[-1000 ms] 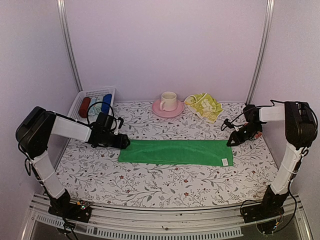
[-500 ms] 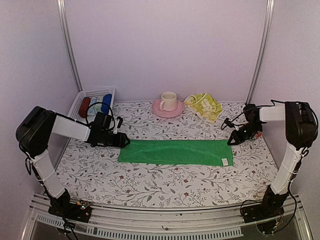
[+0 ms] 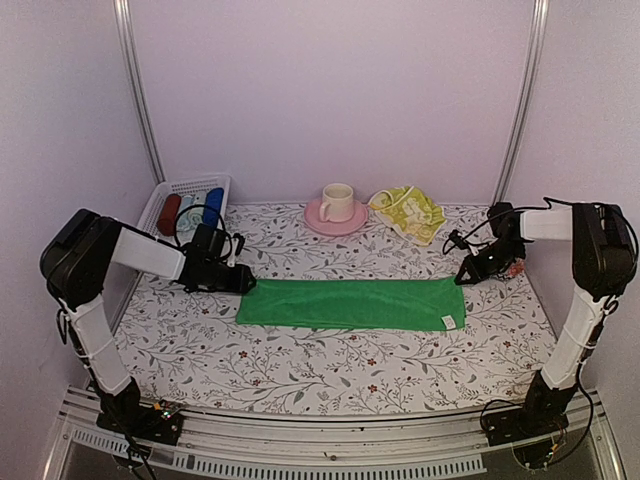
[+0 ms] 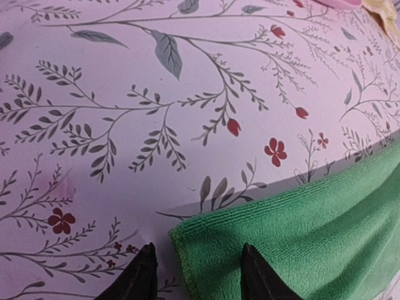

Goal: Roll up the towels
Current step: Smooth out the towel at the center of the board.

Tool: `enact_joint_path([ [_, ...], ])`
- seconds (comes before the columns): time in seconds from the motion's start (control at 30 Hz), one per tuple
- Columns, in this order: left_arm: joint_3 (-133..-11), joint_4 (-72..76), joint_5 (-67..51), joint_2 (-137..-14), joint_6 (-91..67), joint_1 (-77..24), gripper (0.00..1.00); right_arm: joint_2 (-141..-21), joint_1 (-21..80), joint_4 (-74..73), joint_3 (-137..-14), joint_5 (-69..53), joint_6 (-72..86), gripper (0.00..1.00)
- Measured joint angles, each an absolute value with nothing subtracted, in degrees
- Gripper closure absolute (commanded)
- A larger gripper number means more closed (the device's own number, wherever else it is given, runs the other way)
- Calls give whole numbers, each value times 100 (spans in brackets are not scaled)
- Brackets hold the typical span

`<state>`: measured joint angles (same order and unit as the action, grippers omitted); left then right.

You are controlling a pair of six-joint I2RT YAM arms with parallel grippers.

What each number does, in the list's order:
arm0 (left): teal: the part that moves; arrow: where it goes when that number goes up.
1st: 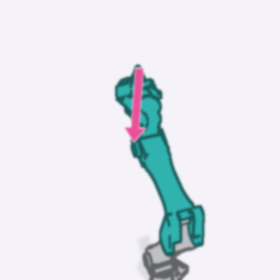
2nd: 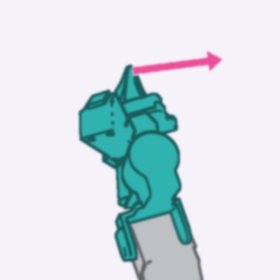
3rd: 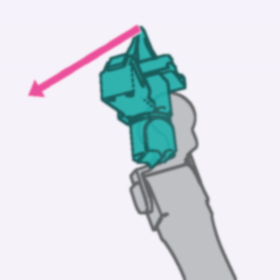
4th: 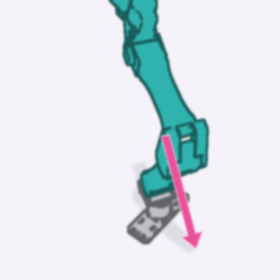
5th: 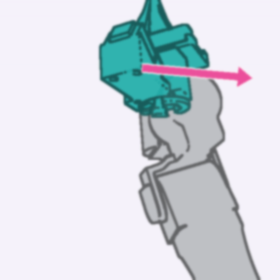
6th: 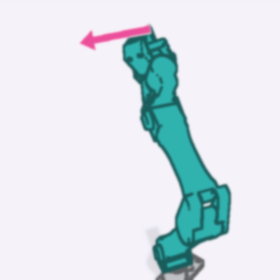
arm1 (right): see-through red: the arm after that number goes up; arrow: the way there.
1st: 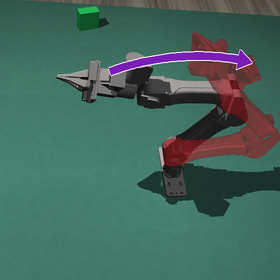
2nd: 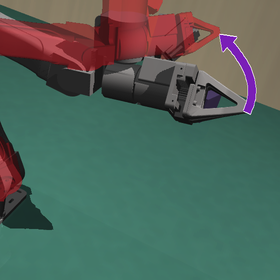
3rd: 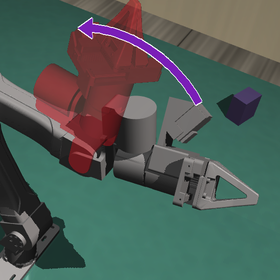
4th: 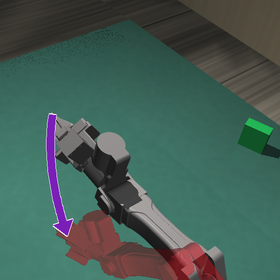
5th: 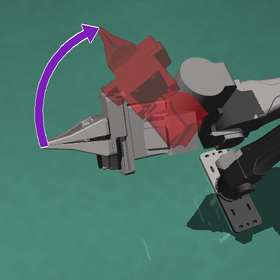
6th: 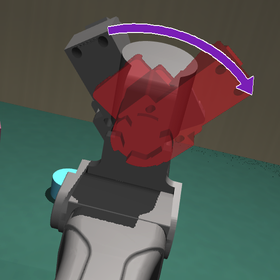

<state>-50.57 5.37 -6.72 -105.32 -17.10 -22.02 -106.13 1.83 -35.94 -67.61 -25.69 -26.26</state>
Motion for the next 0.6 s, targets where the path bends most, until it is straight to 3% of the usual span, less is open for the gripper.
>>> enact_joint_path([
  [0.2,-5365,331,47,-10744,-1564,-2351,70,-10613,174,-3688,-7085,-2613,-2567,98],
  [0.43,-5509,246,484,-10868,-1457,-2436,78,-10613,99,-3848,-7356,-2611,-2504,98],
  [0.6,-5695,167,696,-11002,-1426,-2475,91,-10654,95,-3896,-7500,-2423,-2427,97],
])
